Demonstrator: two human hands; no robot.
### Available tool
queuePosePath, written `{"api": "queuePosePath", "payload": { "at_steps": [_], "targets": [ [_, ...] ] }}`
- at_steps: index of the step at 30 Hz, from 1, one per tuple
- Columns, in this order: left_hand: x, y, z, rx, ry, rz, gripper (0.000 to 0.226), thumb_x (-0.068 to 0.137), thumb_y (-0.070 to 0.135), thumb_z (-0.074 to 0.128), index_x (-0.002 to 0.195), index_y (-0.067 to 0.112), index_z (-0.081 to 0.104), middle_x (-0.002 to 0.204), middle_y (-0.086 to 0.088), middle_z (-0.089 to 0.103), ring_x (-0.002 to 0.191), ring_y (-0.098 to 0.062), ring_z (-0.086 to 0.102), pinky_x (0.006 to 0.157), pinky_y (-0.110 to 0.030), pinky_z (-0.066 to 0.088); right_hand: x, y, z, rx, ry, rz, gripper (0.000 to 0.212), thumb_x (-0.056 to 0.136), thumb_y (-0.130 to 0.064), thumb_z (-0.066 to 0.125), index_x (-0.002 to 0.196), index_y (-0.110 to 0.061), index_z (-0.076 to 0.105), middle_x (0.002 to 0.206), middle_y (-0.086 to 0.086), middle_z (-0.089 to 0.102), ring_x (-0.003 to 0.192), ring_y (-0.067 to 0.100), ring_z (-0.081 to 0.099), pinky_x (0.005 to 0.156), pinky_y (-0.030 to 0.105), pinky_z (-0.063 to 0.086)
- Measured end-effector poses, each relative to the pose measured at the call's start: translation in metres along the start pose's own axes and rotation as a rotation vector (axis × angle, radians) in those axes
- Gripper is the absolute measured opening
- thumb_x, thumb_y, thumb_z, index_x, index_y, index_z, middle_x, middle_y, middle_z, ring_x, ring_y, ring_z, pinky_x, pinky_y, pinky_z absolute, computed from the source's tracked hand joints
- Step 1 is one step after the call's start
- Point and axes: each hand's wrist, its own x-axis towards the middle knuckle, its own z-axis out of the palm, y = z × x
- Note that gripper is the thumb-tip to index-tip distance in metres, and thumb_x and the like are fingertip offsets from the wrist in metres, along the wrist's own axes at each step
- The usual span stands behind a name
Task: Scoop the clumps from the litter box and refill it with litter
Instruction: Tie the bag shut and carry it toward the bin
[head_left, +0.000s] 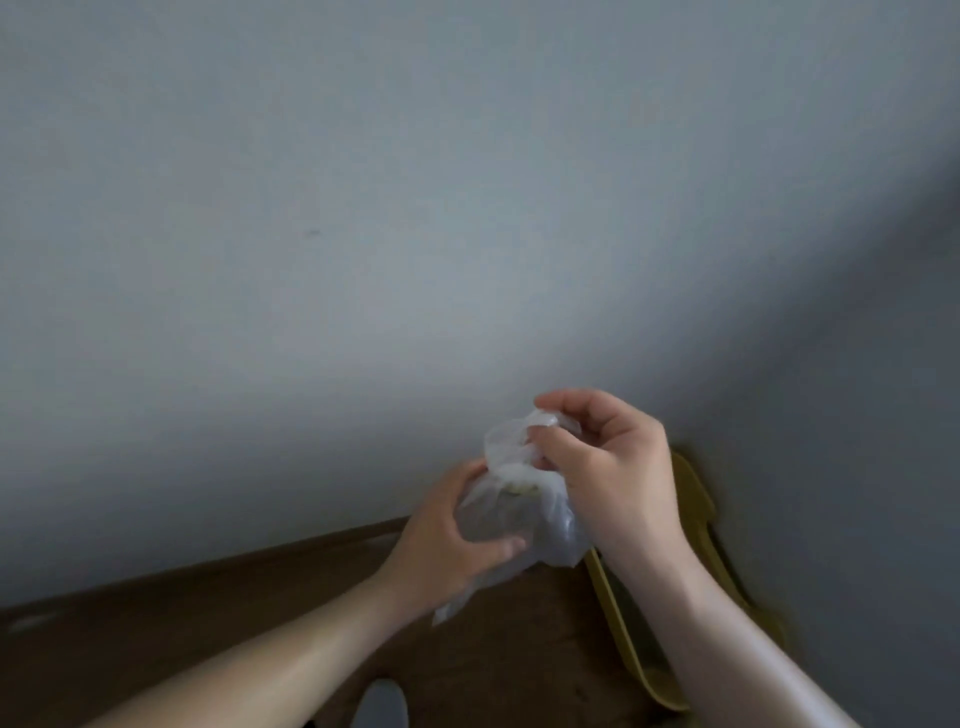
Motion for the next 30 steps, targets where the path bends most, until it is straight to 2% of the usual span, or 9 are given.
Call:
{"api": "queuePosePath", "payload": {
  "at_steps": [3, 7, 13, 19, 22, 25, 28, 29, 30],
  "targets": [
    [-0.031, 0.076, -0.034, -0.039, 0.094, -0.03, 0.06, 0.069, 0.035, 0.087, 0.121, 0.035, 0.055, 0.118, 0.015, 0.063, 0.114, -0.002, 0.058, 0.098, -0.029, 0.048, -0.025, -0.091, -0.007, -0.048, -0.068, -0.014, 0.024, 0.08, -0.002, 0.071, 0.089, -0.024, 0.077, 0.077, -0.007, 0.076, 0.071, 0.01, 0.072, 0.067, 0.039, 0.062],
    [-0.084, 0.171, -0.08, -0.054, 0.183, -0.031, 0.053, 0.073, 0.03, 0.084, 0.118, 0.034, 0.056, 0.12, 0.013, 0.064, 0.117, -0.006, 0.058, 0.1, -0.031, 0.047, -0.064, -0.201, -0.012, -0.036, -0.235, 0.0, 0.025, 0.082, 0.002, 0.069, 0.093, -0.019, 0.077, 0.075, 0.002, 0.076, 0.071, 0.024, 0.074, 0.069, 0.051, 0.061],
    [-0.166, 0.254, -0.143, -0.019, 0.442, -0.055, 0.057, 0.074, 0.039, 0.081, 0.123, 0.036, 0.053, 0.122, 0.016, 0.061, 0.118, -0.006, 0.057, 0.101, -0.04, 0.049, -0.111, -0.314, 0.011, -0.024, -0.531, -0.047, 0.021, 0.083, 0.0, 0.068, 0.092, -0.018, 0.077, 0.075, 0.008, 0.076, 0.069, 0.023, 0.073, 0.073, 0.042, 0.061],
    [-0.249, 0.264, -0.202, -0.086, 0.728, -0.145, 0.06, 0.077, 0.036, 0.08, 0.129, 0.04, 0.049, 0.122, 0.019, 0.06, 0.118, -0.003, 0.056, 0.098, -0.032, 0.051, -0.16, -0.368, 0.09, -0.029, -0.853, -0.122, 0.017, 0.083, 0.0, 0.069, 0.092, -0.013, 0.076, 0.072, 0.006, 0.074, 0.061, 0.013, 0.068, 0.063, 0.025, 0.057],
    [-0.298, 0.249, -0.241, -0.12, 0.914, -0.208, 0.06, 0.076, 0.039, 0.081, 0.127, 0.041, 0.05, 0.119, 0.019, 0.062, 0.116, -0.003, 0.058, 0.094, -0.028, 0.051, -0.198, -0.382, 0.153, -0.061, -1.02, -0.158, 0.016, 0.084, 0.0, 0.069, 0.092, -0.013, 0.076, 0.071, 0.002, 0.073, 0.06, 0.012, 0.068, 0.062, 0.025, 0.058],
    [-0.344, 0.22, -0.283, -0.158, 1.085, -0.319, 0.057, 0.072, 0.044, 0.082, 0.119, 0.049, 0.051, 0.113, 0.031, 0.061, 0.108, 0.006, 0.059, 0.087, -0.021, 0.05, -0.24, -0.391, 0.221, -0.088, -1.158, -0.197, 0.017, 0.083, -0.002, 0.071, 0.092, -0.015, 0.077, 0.073, 0.002, 0.075, 0.063, 0.013, 0.07, 0.065, 0.028, 0.059],
    [-0.387, 0.192, -0.329, -0.186, 1.197, -0.415, 0.068, 0.069, 0.042, 0.081, 0.129, 0.037, 0.05, 0.124, 0.02, 0.06, 0.115, -0.004, 0.059, 0.097, -0.03, 0.05, -0.281, -0.4, 0.289, -0.111, -1.275, -0.209, 0.018, 0.082, -0.005, 0.072, 0.089, -0.02, 0.077, 0.074, 0.002, 0.076, 0.068, 0.016, 0.072, 0.071, 0.033, 0.061],
    [-0.401, 0.187, -0.344, -0.208, 1.228, -0.431, 0.064, 0.072, 0.037, 0.081, 0.128, 0.034, 0.05, 0.123, 0.018, 0.06, 0.112, -0.002, 0.058, 0.098, -0.028, 0.05, -0.294, -0.404, 0.311, -0.118, -1.312, -0.213, 0.018, 0.082, -0.005, 0.072, 0.088, -0.021, 0.078, 0.074, 0.0, 0.075, 0.069, 0.015, 0.072, 0.07, 0.032, 0.06],
    [-0.416, 0.183, -0.36, -0.216, 1.266, -0.438, 0.058, 0.075, 0.03, 0.081, 0.124, 0.036, 0.05, 0.116, 0.022, 0.058, 0.105, 0.004, 0.057, 0.094, -0.018, 0.049, -0.306, -0.409, 0.332, -0.119, -1.351, -0.218, 0.018, 0.082, -0.005, 0.073, 0.088, -0.022, 0.078, 0.074, -0.001, 0.075, 0.069, 0.013, 0.072, 0.069, 0.03, 0.059]
  ]
}}
